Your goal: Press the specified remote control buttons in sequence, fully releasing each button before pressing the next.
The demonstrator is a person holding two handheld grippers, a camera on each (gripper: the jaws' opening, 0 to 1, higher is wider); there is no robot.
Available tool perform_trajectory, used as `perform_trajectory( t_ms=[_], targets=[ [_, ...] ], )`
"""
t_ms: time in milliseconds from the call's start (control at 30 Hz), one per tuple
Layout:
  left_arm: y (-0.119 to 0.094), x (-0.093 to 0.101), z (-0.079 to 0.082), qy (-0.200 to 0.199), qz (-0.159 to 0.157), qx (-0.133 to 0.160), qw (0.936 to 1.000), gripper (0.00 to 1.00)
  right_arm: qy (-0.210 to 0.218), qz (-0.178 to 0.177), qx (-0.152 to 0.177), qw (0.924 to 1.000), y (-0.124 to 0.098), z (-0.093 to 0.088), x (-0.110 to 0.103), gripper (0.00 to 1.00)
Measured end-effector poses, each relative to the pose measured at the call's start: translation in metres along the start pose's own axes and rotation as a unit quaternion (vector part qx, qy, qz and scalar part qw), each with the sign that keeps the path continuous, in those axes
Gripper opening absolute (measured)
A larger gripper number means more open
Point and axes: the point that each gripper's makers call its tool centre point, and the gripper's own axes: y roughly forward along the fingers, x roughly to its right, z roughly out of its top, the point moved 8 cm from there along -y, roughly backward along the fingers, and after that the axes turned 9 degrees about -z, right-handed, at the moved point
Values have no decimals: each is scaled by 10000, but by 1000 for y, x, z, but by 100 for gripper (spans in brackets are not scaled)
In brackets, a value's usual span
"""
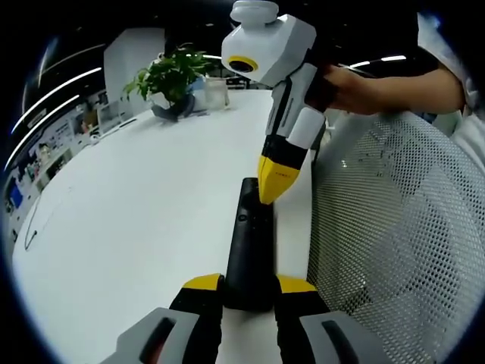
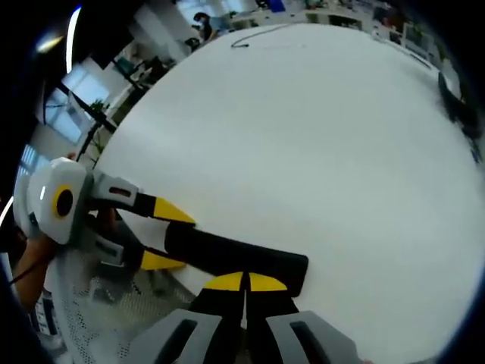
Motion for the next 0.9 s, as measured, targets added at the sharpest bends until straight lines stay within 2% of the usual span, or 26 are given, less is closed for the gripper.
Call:
perform_trajectory(
  t_ms=[100,300,467,633,900],
  targets=[
    [0,0,0,29,-21,-26,10000,25,-96,-104,20,9999,-1,1,0,0],
    [0,0,1,60,-48,-50,10000,25,-15,-249,358,9990,-5,6,6,0],
    [0,1,0,58,-56,-30,10000,25,133,-8,500,9987,-7,9,5,0],
    [0,2,1,66,-75,-31,9999,25,55,-9,310,9995,-1,6,2,0],
    [0,4,1,89,-115,-34,9999,24,-326,-215,266,9989,2,3,-3,0]
  ],
)
